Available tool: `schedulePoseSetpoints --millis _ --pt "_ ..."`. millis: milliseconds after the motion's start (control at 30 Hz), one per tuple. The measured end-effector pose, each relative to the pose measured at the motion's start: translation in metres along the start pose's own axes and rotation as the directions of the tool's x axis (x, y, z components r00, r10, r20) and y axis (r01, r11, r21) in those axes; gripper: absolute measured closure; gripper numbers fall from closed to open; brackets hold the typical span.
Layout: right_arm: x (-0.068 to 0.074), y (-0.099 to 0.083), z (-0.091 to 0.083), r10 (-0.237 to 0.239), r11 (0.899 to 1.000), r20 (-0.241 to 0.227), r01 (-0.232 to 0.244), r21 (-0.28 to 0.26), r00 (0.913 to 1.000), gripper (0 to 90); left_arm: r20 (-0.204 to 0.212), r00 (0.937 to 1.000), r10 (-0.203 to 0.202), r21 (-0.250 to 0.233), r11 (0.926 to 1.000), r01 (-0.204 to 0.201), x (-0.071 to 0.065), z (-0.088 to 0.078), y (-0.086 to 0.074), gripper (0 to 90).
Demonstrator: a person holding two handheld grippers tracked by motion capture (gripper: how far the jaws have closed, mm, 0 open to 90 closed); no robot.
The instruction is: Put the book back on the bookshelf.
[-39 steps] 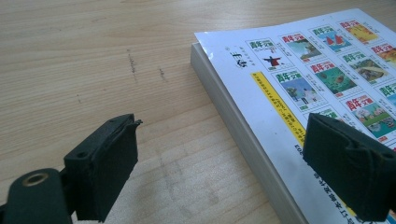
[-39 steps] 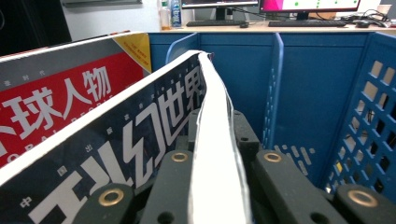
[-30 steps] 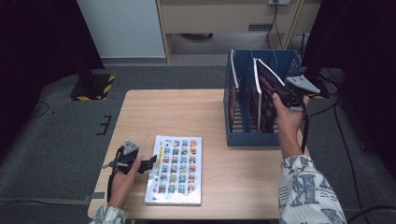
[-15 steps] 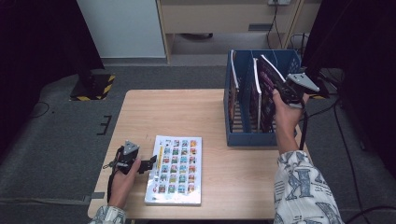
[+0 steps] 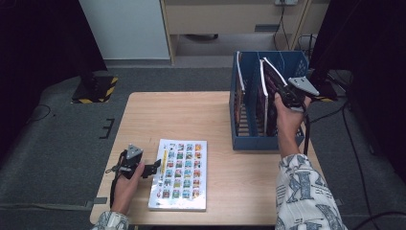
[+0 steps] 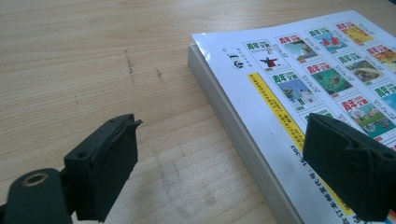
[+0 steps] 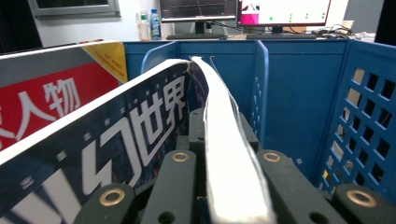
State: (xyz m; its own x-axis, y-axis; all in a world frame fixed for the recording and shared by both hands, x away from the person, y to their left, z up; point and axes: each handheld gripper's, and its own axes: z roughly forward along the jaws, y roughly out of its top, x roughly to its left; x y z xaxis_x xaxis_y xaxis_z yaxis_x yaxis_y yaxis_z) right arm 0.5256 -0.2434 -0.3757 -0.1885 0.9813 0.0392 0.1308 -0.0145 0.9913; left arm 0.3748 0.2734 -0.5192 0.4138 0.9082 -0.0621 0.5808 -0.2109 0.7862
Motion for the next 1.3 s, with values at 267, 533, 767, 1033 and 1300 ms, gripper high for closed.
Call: schedulePoseSetpoints --millis 267,533,767,1033,1300 --pt "0.006 -0.006 -0.008 0.003 1.000 -0.029 -0.003 0.001 0.9996 80.6 -0.002 1.0000 0.007 0.001 1.0000 -0.007 -0.002 0.000 0.001 9.5" --pt "0.009 -0.008 -0.011 0.006 1.000 -0.048 -0.005 0.008 0.9988 77.3 -0.002 1.0000 0.008 0.002 1.0000 -0.008 -0.002 0.000 0.001 9.5" --pt "0.012 -0.009 -0.014 0.002 1.000 -0.072 -0.001 0.013 0.9974 73.3 -0.001 1.0000 0.007 0.000 1.0000 -0.007 -0.002 0.000 0.001 9.5" --pt "0.017 -0.016 -0.024 -0.012 0.999 -0.075 0.015 0.033 0.9971 67.6 -0.003 0.9998 0.019 0.002 0.9998 -0.019 -0.003 0.000 0.002 9.5" --pt "0.019 -0.018 -0.033 -0.030 0.999 -0.081 0.033 0.037 0.9963 67.5 -0.002 0.9998 0.017 0.004 0.9998 -0.017 -0.004 0.001 0.002 9.5"
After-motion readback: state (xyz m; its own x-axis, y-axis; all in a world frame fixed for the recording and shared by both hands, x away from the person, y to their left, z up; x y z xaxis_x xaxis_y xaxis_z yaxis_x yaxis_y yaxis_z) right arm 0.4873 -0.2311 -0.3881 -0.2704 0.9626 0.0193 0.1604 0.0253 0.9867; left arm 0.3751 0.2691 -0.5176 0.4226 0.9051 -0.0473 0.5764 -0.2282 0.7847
